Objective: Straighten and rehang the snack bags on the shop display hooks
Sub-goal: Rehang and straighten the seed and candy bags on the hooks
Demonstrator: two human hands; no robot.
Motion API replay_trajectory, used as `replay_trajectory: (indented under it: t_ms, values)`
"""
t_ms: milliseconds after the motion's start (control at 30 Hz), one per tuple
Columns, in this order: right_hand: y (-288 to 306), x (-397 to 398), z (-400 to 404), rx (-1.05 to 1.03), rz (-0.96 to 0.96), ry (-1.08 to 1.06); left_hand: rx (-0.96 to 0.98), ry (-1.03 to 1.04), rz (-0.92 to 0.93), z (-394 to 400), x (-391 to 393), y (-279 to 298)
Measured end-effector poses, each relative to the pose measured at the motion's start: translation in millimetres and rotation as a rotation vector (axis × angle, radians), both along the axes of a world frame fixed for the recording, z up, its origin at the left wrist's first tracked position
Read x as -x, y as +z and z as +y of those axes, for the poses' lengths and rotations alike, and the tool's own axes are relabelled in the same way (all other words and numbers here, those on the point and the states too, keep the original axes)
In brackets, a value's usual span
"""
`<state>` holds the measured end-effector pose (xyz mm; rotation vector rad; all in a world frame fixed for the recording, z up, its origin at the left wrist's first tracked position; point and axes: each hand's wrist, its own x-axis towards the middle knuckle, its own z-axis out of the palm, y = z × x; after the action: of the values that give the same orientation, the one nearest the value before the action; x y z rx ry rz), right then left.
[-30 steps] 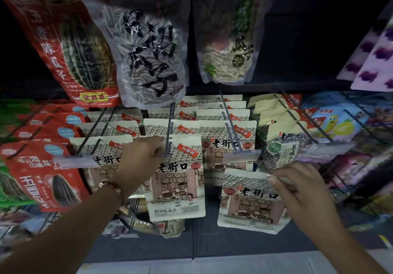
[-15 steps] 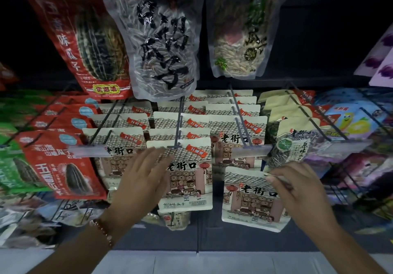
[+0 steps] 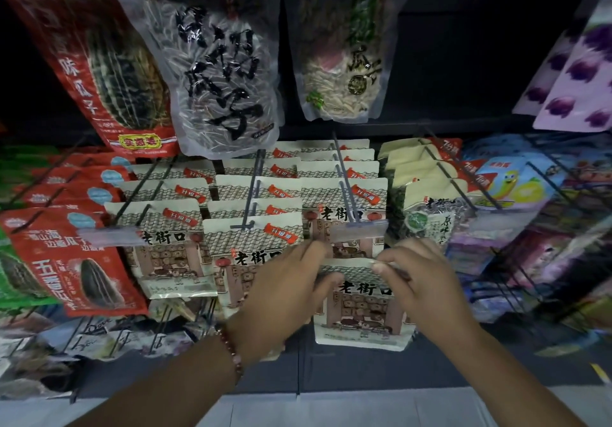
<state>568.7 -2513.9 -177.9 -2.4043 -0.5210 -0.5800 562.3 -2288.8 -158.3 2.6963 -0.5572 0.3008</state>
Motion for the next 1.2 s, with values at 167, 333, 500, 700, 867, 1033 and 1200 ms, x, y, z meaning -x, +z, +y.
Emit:
replay_trajectory:
  t_ms: [167, 333, 500, 700, 867, 1033, 1200]
  values:
    - [-2.3, -3.3, -2.7, 0.039, -0.020, 0.016, -0.018, -0.027, 0.072, -7.6, -11.2, 4.0]
    - [-4.9, -11.6, -8.7, 0.000, 0.058, -0.007, -0.034, 0.048, 0.072, -16.3, -17.6, 2.6]
    - [-17.9, -26.1, -15.8, -0.032, 0.219, -0.027, 0.008, 0.132, 0.171, -18.0, -26.7, -7.3]
    - [-2.3, -43.5, -11.0, -0.157, 0.258, 0.015, 0.146, 0.201, 0.182, -9.1, -33.1, -3.3]
    - [17.1, -63.3, -8.9, -0.223, 0.240, 0.034, 0.239, 0.182, 0.136, -7.4, -44.6, 14.5]
    - [24.9, -76.2, -9.1, -0.212, 0.240, 0.083, 0.219, 0.193, 0.121, -7.9, -57.8, 22.0]
    - [13.6, -80.7, -10.7, -0.121, 0.260, 0.088, 0.157, 0.176, 0.203, -10.5, -59.2, 20.8]
